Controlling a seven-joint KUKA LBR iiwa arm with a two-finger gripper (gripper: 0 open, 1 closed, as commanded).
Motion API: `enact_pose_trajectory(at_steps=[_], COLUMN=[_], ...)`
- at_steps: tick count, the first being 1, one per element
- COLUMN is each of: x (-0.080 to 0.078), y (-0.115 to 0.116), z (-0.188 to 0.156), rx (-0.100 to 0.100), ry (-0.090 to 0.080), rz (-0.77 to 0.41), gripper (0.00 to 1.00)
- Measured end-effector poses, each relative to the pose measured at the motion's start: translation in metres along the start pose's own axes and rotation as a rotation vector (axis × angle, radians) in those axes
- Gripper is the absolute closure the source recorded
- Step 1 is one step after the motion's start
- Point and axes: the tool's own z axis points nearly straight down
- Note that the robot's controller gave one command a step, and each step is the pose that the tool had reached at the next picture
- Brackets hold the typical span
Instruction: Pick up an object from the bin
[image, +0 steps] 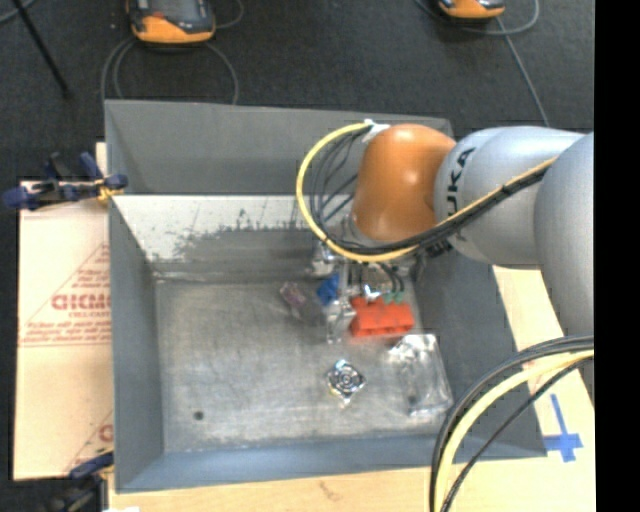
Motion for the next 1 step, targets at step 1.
enact_pose_trajectory(at_steps=[1], x=[-0.0137], y=[-0.0169], z=[0.0226], rx=[-0.004], ry=[-0.002], rz=[-0.06], gripper=[0.0])
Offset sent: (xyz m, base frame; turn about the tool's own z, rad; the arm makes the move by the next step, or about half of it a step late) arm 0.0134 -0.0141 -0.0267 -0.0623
